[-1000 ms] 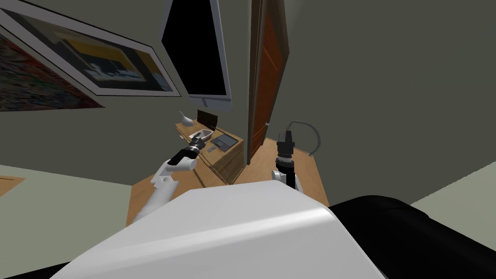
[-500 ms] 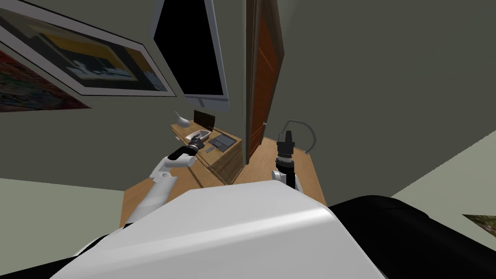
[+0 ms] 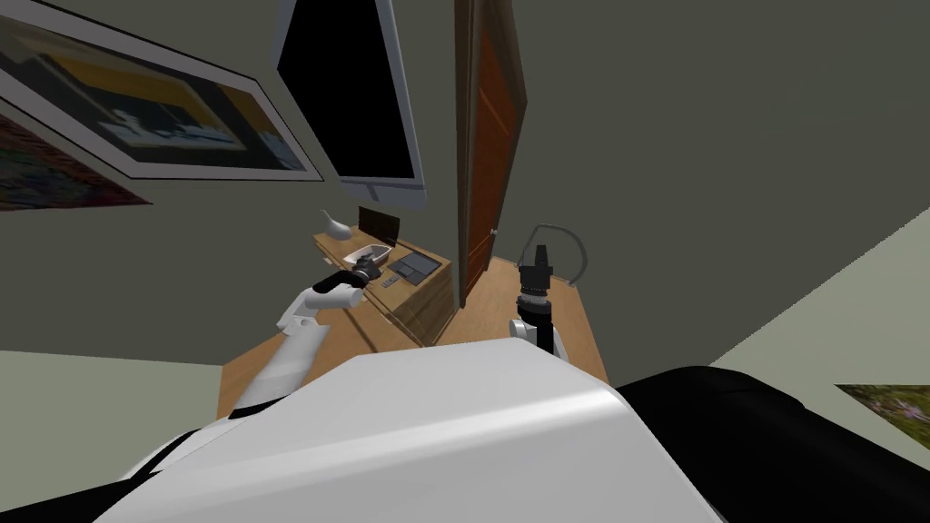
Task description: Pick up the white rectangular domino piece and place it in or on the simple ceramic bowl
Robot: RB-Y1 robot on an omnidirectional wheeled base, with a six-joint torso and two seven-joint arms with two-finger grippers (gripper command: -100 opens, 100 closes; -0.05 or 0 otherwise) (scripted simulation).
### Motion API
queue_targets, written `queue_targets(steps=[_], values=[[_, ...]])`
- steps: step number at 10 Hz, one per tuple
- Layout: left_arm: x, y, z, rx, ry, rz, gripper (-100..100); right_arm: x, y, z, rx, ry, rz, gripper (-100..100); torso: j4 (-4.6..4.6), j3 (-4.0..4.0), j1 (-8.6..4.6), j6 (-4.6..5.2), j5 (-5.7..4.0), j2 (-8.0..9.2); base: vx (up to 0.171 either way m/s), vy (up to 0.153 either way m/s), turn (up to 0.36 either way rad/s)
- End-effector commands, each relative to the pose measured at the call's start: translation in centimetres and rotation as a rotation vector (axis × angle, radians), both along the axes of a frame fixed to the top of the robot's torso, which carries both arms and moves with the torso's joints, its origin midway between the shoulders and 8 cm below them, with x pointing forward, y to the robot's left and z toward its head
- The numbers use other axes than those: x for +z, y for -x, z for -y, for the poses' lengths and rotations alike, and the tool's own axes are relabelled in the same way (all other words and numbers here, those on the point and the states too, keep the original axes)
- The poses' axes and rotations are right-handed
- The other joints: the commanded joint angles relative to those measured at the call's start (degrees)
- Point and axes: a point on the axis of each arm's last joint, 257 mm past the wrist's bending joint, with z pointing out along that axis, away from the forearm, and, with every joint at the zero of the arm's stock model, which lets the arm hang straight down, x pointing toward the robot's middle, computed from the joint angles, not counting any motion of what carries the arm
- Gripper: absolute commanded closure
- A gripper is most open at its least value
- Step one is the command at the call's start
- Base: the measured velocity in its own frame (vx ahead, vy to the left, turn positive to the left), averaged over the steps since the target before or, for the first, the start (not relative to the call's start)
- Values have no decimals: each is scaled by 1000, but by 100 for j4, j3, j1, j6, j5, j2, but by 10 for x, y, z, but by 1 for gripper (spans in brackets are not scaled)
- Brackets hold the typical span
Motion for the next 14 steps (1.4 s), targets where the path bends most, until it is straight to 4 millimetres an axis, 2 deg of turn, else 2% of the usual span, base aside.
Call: queue_targets(steps=[1,3,4,5,6,8,9,11,14], values=[[-3,-5,-13,29,29,-37,-100,0,0,0,0,0,0,0,0,0,0,0,0,0,-4,-8,-90],[-11,-2,-15,39,32,-72,-100,0,0,0,0,0,0,0,0,-1,-2,1,0,-1,-2,-4,-28],[-13,-7,-27,67,61,-103,-100,0,0,0,0,0,0,0,0,0,-1,0,0,-1,-1,-11,-88],[-19,-4,-29,75,64,-129,-100,0,0,0,0,0,0,0,0,-2,-3,3,-1,-3,1,-8,-51],[-19,-8,-40,101,94,-152,-100,0,0,0,0,0,0,0,-1,-2,-3,1,0,-3,6,-17,-70],[-30,-3,-42,115,98,-195,-100,0,0,0,0,0,0,0,-1,-3,-4,1,-1,-5,4,-7,-23],[-33,-5,-52,145,132,-229,-100,0,0,0,0,0,0,0,-1,-2,-2,0,0,-3,9,-13,-48],[-39,-1,-54,154,134,-257,-100,0,0,0,0,0,0,0,-2,-4,-3,0,-1,-6,9,-7,-30],[-50,1,-71,220,208,-341,-100,0,0,0,0,0,0,0,-2,-5,-4,0,0,-8,18,-13,-45]])
